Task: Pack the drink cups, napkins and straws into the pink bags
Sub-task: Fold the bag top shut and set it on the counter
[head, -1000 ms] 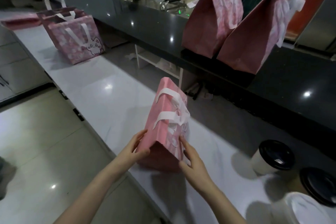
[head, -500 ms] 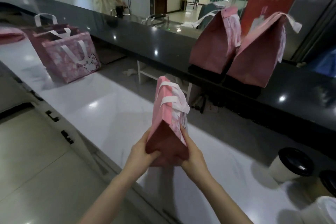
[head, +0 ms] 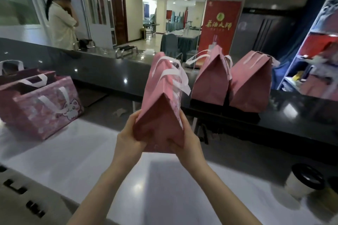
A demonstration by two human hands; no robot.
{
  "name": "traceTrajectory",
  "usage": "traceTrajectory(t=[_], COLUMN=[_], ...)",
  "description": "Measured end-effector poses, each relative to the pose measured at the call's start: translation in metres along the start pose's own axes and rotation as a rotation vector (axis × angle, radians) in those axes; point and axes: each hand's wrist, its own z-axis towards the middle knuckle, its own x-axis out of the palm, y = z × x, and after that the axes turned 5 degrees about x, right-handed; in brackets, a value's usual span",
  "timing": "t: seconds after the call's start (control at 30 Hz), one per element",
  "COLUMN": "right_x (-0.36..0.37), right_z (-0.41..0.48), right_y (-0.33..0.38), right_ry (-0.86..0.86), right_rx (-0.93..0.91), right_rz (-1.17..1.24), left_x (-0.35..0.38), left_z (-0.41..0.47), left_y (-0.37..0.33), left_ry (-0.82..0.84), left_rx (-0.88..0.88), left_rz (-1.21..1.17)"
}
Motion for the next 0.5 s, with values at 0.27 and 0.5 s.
traceTrajectory(t=[0.27,0.5], right_x=[-0.003,-0.004], right_z=[0.097,0.185], right_y=[0.01,-0.023], right_ry=[-0.134,-0.157], right_rx=[-0.1,-0.021], right_rz=[0.028,0.047], left_x=[0.023,0.059], left_z=[0.108,0.196], left_y=[0.014,0.052], left_ry=[0.029,0.14], left_rx=[0.073,0.048], left_rz=[-0.034,0.061])
